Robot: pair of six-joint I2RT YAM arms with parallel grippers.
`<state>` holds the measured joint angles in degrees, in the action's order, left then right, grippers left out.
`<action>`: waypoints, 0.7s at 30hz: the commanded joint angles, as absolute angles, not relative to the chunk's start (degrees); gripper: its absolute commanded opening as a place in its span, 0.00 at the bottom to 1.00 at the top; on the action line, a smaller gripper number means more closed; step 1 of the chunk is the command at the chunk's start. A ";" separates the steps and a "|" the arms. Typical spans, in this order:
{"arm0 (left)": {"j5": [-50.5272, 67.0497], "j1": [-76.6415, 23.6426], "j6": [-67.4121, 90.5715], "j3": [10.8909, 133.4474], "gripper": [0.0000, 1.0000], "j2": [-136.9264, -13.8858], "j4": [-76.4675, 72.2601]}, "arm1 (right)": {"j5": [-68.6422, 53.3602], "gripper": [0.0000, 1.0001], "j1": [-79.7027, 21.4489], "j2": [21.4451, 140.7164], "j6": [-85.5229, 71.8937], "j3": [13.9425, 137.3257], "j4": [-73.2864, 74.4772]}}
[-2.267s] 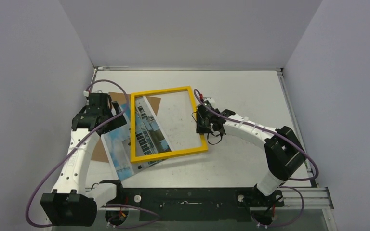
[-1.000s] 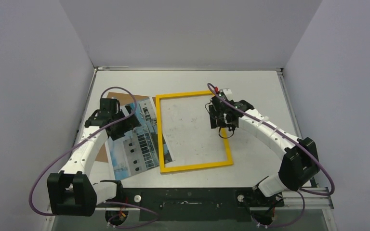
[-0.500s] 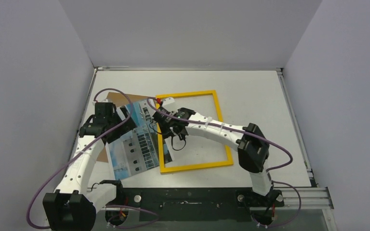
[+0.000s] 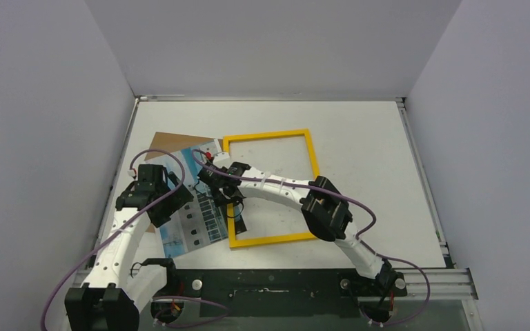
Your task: Put the photo into the frame
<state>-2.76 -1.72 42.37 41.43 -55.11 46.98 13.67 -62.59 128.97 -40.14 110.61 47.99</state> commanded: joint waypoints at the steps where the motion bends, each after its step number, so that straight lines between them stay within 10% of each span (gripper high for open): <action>1: -2.38 -0.71 43.92 40.99 0.93 -54.54 46.19 | 11.72 0.47 -61.96 131.40 -42.24 115.70 48.43; 21: 0.00 2.89 42.00 42.09 0.92 -55.90 45.37 | 8.53 0.35 -60.55 135.48 -47.40 116.66 48.40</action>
